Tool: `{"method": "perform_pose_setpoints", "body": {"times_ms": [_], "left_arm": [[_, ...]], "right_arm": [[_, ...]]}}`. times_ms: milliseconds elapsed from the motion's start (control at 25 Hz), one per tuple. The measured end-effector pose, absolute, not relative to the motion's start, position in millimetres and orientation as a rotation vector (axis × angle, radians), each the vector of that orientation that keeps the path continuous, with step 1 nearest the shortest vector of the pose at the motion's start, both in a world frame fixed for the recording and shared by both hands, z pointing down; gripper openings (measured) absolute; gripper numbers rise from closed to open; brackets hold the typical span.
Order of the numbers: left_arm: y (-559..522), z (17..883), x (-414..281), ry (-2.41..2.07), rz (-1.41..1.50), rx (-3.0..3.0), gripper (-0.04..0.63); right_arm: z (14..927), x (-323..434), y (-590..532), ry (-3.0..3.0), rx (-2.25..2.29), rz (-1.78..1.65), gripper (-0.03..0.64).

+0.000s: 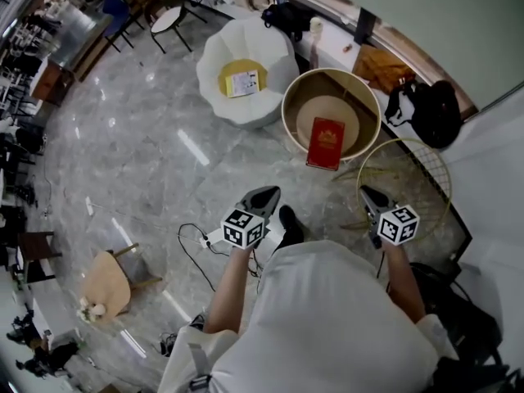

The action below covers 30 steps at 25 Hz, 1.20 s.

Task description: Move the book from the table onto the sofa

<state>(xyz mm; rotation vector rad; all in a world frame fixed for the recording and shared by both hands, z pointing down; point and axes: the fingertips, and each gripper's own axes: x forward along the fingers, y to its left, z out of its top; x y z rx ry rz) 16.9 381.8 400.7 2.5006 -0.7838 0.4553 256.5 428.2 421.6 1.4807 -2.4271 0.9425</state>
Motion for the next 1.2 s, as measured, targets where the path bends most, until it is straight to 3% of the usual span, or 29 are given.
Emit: {"method": "perform_pose_setpoints", "body": {"times_ms": [680,1200], "left_arm": [[274,428,-11,-0.548,0.526,2.562,0.002],[257,461,27,-0.53,0.547,2.491,0.002]], "right_arm": [[442,198,342,-2.342,1.631,0.983,0.049],[464,223,317,-2.31,1.619,1.068,0.049]]}}
